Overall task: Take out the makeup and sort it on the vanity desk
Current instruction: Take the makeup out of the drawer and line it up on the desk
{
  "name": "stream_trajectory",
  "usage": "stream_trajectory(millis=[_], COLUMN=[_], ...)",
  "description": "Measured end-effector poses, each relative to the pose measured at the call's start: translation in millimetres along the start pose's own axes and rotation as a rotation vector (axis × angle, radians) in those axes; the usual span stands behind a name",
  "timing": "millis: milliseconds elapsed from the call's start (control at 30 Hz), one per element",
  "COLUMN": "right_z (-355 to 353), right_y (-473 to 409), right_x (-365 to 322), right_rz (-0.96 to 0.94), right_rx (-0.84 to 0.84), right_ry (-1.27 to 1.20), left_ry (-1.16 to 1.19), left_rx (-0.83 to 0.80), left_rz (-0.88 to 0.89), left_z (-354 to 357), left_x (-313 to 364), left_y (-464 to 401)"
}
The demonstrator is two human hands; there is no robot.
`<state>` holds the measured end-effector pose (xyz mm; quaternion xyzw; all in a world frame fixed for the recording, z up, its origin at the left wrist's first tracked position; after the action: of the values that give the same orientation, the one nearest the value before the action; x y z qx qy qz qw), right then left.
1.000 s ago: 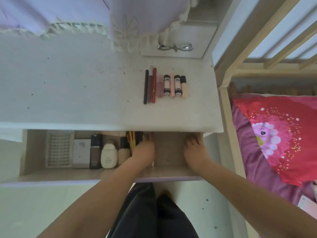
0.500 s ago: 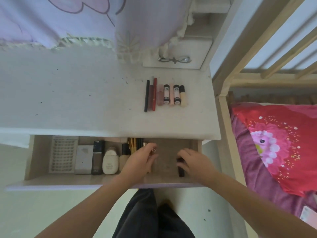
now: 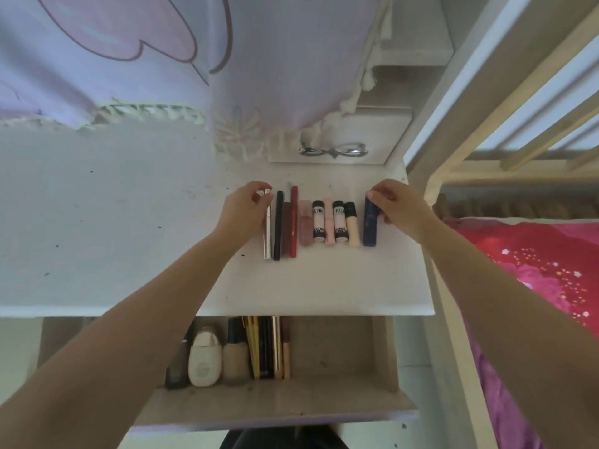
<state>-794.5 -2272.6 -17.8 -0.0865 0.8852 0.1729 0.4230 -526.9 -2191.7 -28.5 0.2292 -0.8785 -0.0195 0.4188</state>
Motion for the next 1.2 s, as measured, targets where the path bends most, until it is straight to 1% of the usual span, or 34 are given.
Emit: stream_trajectory(millis=[133, 233, 300, 367, 400, 433, 500, 533, 567, 600, 633, 667, 733, 800, 867, 933, 1067, 1133, 1200], right_z=[10, 10, 8, 11, 20, 33, 72, 94, 116, 136, 153, 167, 193, 216, 231, 236, 225, 213, 196], right_y=[-5, 1, 17, 53, 78, 105, 157, 175, 187, 192, 192, 189, 179, 169, 162, 157, 157, 160, 167], right_x=[4, 9, 5, -3, -9, -12, -14, -10, -2, 7, 16, 24, 33, 40, 47, 53, 65, 65, 59], right_rz=[-0.092, -0.085, -0.090, -0.176, -0.243, -0.316, -0.393, -0.385, -0.332, -0.233, -0.121, -0.026, 0.112, 0.183, 0.206, 0.195, 0.231, 0.243, 0.169], right_rx=[0.064, 0.112, 0.204, 0.308, 0.301, 0.233, -0.027, -0.181, -0.323, -0.441, -0.516, -0.548, -0.520, -0.458, -0.417, -0.385, -0.310, -0.270, -0.258], right_ry=[0.079, 0.040, 0.059, 0.036, -0.026, -0.061, 0.003, 0.077, 0.148, 0.207, 0.250, 0.270, 0.239, 0.255, 0.338, 0.397, 0.376, 0.342, 0.331], left_ry=[0.003, 0.055, 0.086, 0.137, 0.156, 0.159, 0.053, -0.055, -0.154, -0.228, -0.264, -0.274, -0.320, -0.451, -0.545, -0.588, -0.612, -0.572, -0.485], left_rx=[0.042, 0.009, 0.025, 0.081, 0.086, 0.058, -0.082, -0.179, -0.268, -0.327, -0.356, -0.357, -0.330, -0.282, -0.224, -0.219, -0.230, -0.269, -0.304], left_rz=[-0.014, -0.005, 0.008, 0.062, 0.086, 0.097, 0.096, 0.090, 0.075, 0.031, -0.032, -0.092, -0.144, -0.155, -0.181, -0.197, -0.251, -0.262, -0.208], left_z=[7, 6, -1, -10, -12, -12, -2, 7, 19, 29, 38, 46, 65, 83, 96, 106, 120, 122, 116], left_x=[1, 0, -3, -16, -27, -39, -69, -82, -97, -110, -119, -124, -126, -120, -115, -113, -115, -112, -104], left_y=[-2, 13, 35, 74, 99, 125, 171, 185, 193, 195, 193, 189, 181, 175, 170, 166, 163, 164, 172])
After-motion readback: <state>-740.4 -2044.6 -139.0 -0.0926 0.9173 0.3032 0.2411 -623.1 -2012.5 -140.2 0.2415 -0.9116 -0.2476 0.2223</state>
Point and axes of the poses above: each hand's wrist, its own y-axis away from the middle knuckle, its own z-axis out of the palm, x = y × z, the point moved 2 cm from there along -y, towards the middle knuckle, and after that the axes turned 6 degrees about -z, right-handed, at the moved point
